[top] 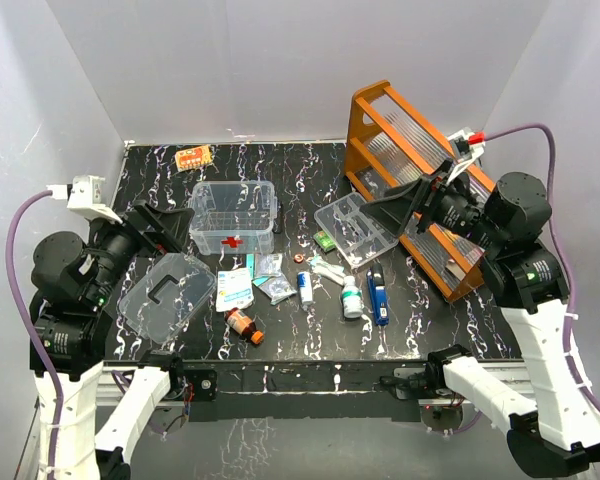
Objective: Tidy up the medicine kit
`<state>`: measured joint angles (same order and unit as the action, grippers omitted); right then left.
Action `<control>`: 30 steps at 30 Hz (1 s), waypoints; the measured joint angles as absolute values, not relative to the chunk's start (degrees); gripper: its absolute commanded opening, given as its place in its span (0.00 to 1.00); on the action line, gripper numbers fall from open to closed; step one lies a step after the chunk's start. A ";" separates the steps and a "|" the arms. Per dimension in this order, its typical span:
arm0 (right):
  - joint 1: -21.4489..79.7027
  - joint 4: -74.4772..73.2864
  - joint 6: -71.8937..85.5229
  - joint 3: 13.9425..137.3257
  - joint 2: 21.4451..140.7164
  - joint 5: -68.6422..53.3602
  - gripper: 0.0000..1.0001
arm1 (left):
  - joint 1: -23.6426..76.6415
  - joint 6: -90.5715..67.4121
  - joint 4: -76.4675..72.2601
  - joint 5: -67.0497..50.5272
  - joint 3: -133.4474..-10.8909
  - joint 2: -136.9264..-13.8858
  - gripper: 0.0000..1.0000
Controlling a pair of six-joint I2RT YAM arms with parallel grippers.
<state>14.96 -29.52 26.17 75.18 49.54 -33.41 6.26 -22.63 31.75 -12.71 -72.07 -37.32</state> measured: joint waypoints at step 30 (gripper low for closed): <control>28.69 -29.54 33.04 56.64 60.84 -17.10 0.76 | 5.74 -26.85 24.49 -24.77 -55.31 -39.64 0.99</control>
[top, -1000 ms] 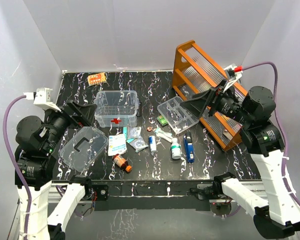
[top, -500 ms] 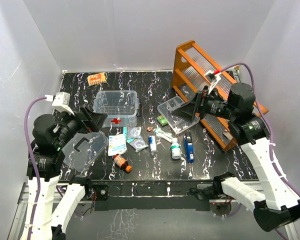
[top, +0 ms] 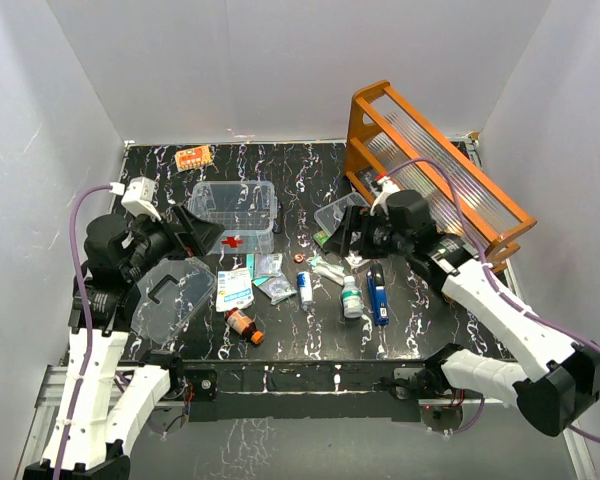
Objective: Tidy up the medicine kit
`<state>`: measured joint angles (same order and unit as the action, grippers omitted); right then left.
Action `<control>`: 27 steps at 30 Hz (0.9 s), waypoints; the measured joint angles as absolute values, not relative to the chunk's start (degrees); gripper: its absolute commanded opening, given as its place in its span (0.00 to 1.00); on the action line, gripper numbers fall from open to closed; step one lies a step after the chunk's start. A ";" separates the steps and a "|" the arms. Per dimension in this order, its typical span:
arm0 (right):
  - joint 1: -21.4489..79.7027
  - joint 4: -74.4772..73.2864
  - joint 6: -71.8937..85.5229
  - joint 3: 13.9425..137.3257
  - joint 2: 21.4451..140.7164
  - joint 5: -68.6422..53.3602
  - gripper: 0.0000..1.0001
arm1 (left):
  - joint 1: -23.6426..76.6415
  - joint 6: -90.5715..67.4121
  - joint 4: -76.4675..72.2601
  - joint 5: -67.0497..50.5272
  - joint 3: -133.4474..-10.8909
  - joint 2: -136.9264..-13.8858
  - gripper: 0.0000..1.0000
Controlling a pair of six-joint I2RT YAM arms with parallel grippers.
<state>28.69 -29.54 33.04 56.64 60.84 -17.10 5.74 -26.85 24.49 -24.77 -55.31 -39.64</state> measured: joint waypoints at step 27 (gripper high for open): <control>43.13 -40.47 39.99 48.75 76.55 11.00 0.58 | 5.74 -29.04 27.97 -4.89 -55.48 -53.30 0.99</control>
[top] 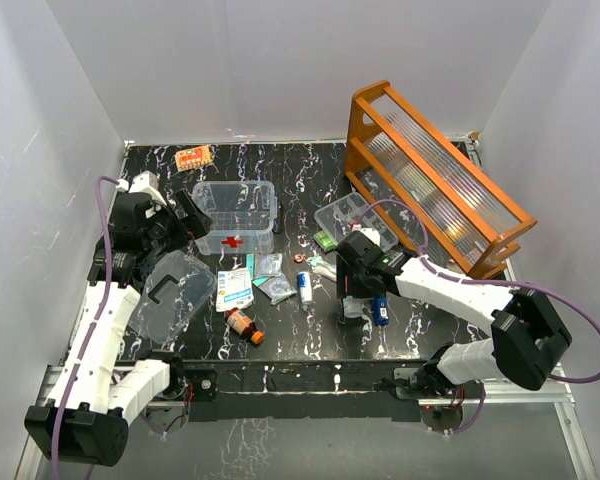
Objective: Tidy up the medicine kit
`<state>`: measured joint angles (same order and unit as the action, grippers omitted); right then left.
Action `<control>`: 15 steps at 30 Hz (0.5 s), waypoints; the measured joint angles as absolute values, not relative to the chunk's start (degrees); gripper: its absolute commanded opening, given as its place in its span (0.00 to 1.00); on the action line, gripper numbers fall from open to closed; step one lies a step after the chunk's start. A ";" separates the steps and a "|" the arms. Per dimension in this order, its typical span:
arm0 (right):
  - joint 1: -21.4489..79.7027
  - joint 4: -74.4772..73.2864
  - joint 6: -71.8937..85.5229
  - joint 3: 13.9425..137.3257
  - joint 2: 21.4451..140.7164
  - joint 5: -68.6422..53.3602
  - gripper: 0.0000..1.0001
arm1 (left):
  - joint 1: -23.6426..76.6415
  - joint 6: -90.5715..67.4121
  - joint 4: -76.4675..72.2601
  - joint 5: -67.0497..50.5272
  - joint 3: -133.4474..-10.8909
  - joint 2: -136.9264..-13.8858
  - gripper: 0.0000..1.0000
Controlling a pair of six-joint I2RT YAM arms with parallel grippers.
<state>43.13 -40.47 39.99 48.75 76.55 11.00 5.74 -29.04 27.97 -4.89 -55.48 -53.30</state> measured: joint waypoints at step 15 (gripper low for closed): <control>43.40 -33.80 37.60 43.33 77.52 10.79 0.45 | 5.74 -31.70 28.29 0.56 -56.80 -57.56 0.99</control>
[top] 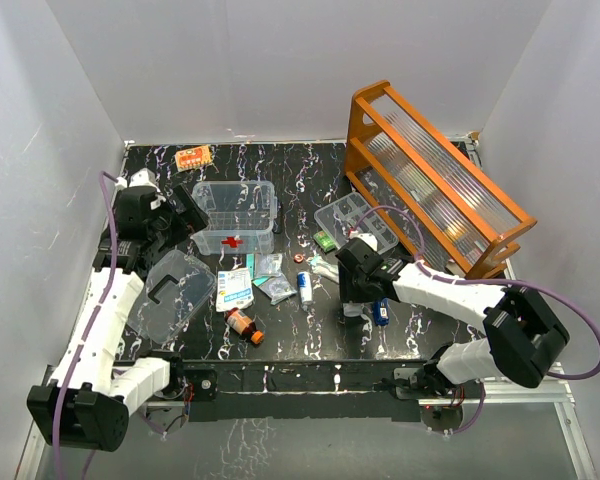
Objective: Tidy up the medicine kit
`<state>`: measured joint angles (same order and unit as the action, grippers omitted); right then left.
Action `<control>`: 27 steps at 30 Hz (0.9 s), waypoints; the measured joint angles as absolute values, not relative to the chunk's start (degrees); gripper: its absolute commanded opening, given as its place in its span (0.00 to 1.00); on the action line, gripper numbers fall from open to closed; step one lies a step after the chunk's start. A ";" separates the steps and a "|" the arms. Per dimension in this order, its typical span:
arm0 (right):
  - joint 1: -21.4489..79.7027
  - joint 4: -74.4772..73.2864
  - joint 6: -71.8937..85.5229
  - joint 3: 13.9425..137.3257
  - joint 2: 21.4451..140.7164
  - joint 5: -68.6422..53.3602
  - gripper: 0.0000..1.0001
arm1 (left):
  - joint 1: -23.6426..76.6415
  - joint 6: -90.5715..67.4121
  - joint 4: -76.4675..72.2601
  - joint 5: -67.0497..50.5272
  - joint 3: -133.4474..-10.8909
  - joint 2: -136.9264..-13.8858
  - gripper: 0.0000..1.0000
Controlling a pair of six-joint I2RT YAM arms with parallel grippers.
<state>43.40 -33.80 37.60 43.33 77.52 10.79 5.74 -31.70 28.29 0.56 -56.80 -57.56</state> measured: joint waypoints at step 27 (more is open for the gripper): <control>43.44 -29.61 30.72 40.93 71.18 11.97 0.32 | 2.22 -30.17 22.63 2.11 -66.19 -83.31 0.94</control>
<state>43.44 -29.61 30.72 40.93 71.18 11.97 2.22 -30.17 22.63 2.11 -66.19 -83.31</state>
